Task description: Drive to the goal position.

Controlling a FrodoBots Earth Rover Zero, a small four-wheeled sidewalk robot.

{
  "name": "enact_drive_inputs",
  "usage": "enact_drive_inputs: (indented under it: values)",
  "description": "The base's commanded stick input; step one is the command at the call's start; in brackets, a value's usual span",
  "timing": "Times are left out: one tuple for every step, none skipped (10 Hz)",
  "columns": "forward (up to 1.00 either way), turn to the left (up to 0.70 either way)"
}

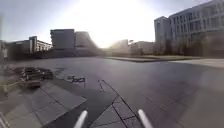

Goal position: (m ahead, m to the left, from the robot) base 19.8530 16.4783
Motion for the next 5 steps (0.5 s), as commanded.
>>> enact_drive_inputs:
  values:
    - [1.00,-0.27]
    - [1.00,0.00]
    - [1.00,0.00]
    - [1.00,0.00]
    - [1.00,0.00]
